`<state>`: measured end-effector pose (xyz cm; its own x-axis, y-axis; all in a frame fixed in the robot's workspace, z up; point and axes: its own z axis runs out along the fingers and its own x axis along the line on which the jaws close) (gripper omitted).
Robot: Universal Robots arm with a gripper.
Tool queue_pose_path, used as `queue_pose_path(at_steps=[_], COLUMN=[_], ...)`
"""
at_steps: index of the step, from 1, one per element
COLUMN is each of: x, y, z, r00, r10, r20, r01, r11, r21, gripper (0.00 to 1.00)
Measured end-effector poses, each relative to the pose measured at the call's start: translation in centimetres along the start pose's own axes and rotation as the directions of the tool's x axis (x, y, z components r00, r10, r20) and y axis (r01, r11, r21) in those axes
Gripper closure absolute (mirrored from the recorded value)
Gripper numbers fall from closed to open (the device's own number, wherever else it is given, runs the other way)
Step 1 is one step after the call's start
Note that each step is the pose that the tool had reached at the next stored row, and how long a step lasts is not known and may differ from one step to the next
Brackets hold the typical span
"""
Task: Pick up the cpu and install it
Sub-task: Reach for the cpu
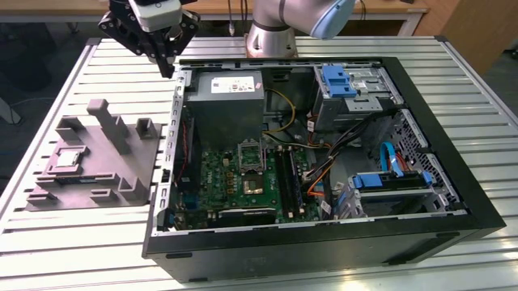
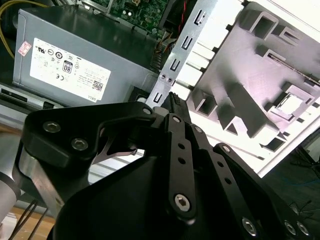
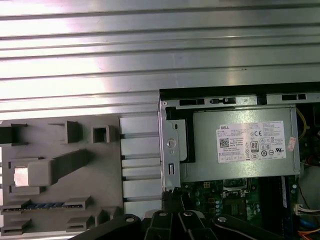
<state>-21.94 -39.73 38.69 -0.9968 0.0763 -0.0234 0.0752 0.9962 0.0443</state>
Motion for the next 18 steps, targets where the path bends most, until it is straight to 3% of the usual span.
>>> queue_pose_path(at_steps=[18], x=[0.98], y=[-0.04], z=[0.02], r00=[1.0000], r10=[0.000], r20=[0.0000], r01=[0.000], r11=[1.0000], r21=[0.0000], gripper=[0.89])
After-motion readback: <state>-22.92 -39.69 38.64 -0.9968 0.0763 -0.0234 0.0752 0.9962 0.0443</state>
